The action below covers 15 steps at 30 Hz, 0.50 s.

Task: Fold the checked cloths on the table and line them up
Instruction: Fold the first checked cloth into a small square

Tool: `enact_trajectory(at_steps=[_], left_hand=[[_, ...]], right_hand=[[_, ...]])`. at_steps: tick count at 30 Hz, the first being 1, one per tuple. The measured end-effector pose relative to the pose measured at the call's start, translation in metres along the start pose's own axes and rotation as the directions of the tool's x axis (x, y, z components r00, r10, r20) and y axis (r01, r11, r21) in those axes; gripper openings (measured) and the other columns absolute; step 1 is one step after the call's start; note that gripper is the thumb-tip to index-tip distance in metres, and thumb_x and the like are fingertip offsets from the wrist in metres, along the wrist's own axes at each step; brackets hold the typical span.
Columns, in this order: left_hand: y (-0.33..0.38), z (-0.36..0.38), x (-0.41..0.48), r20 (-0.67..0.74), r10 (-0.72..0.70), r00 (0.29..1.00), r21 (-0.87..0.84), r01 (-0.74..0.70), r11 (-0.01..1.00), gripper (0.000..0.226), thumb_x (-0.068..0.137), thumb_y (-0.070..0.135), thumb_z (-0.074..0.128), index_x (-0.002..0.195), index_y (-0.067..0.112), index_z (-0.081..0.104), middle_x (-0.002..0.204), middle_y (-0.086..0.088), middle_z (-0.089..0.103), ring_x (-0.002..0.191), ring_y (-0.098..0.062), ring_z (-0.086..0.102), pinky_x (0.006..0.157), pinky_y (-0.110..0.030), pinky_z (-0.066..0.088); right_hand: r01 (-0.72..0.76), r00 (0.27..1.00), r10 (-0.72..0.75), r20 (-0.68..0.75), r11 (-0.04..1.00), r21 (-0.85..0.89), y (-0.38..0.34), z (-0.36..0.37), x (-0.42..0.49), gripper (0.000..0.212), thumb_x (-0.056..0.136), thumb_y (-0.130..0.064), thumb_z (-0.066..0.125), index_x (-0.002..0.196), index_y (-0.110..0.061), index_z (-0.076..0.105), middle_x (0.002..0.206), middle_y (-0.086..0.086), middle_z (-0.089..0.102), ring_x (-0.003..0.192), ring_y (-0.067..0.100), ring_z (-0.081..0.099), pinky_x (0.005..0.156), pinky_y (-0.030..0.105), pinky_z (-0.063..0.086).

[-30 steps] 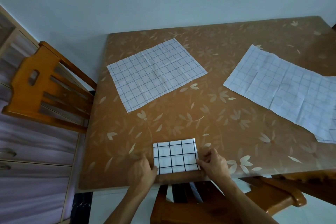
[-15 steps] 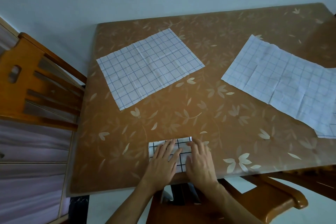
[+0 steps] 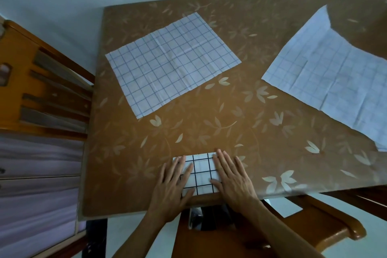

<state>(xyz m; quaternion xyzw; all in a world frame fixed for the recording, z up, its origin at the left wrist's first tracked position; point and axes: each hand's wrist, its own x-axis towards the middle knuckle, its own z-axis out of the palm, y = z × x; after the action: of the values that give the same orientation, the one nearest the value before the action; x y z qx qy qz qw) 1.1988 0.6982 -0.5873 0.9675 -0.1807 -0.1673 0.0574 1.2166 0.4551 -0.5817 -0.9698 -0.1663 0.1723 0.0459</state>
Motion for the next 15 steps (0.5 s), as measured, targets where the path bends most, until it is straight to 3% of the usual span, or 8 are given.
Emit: enact_trajectory(at_steps=[3, 7, 10, 12, 15], left_hand=[[-0.001, -0.003, -0.002, 0.032, -0.014, 0.999, -0.003, 0.014, 1.000, 0.073, 0.101, 0.064, 0.027, 0.160, 0.026, 0.008, 0.168, -0.004, -0.003, 0.155, -0.023, -0.002, 0.120, -0.054, 0.009], [0.002, -0.010, -0.001, 0.022, -0.002, 1.000, -0.026, 0.002, 1.000, 0.070, 0.099, 0.061, 0.032, 0.158, 0.026, 0.019, 0.168, -0.005, 0.005, 0.154, -0.024, 0.002, 0.120, -0.054, 0.013], [0.002, -0.016, 0.001, 0.003, 0.012, 1.000, -0.045, -0.012, 0.999, 0.070, 0.095, 0.059, 0.040, 0.156, 0.027, 0.027, 0.167, -0.005, 0.010, 0.154, -0.024, 0.007, 0.121, -0.049, 0.008], [0.004, -0.021, 0.002, -0.013, 0.011, 1.000, -0.051, -0.011, 0.999, 0.071, 0.095, 0.060, 0.039, 0.156, 0.027, 0.026, 0.167, -0.005, 0.007, 0.154, -0.023, 0.003, 0.123, -0.044, 0.000], [0.008, -0.028, 0.003, -0.002, 0.001, 1.000, -0.064, -0.001, 0.998, 0.073, 0.093, 0.059, 0.038, 0.156, 0.025, 0.024, 0.167, -0.005, 0.001, 0.154, -0.024, -0.002, 0.123, -0.041, -0.004]], right_hand=[[-0.007, 1.000, 0.007, 0.020, 1.000, -0.001, -0.003, -0.003, 0.000, 0.073, 0.100, -0.059, 0.021, 0.155, -0.010, 0.019, 0.163, 0.008, 0.012, 0.150, 0.023, 0.014, 0.117, 0.047, 0.014], [-0.024, 0.999, 0.026, -0.030, 0.997, 0.067, -0.007, -0.020, 0.008, 0.074, 0.095, -0.057, 0.038, 0.152, -0.011, 0.027, 0.159, 0.007, 0.029, 0.144, 0.025, 0.031, 0.119, 0.042, 0.023], [-0.031, 0.997, 0.034, -0.071, 0.998, 0.054, -0.005, -0.050, 0.030, 0.054, 0.096, -0.050, 0.046, 0.138, -0.016, 0.048, 0.140, 0.004, 0.049, 0.126, 0.024, 0.047, 0.108, 0.039, 0.036], [-0.033, 0.999, 0.033, -0.001, 0.999, 0.006, -0.004, -0.067, 0.046, 0.042, 0.097, -0.041, 0.050, 0.131, -0.016, 0.052, 0.134, 0.005, 0.051, 0.122, 0.026, 0.045, 0.105, 0.038, 0.035], [-0.069, 0.987, 0.069, 0.148, 0.998, -0.009, -0.007, -0.082, 0.059, 0.041, 0.093, -0.036, 0.060, 0.126, -0.011, 0.051, 0.131, 0.010, 0.053, 0.122, 0.028, 0.045, 0.103, 0.038, 0.038]])
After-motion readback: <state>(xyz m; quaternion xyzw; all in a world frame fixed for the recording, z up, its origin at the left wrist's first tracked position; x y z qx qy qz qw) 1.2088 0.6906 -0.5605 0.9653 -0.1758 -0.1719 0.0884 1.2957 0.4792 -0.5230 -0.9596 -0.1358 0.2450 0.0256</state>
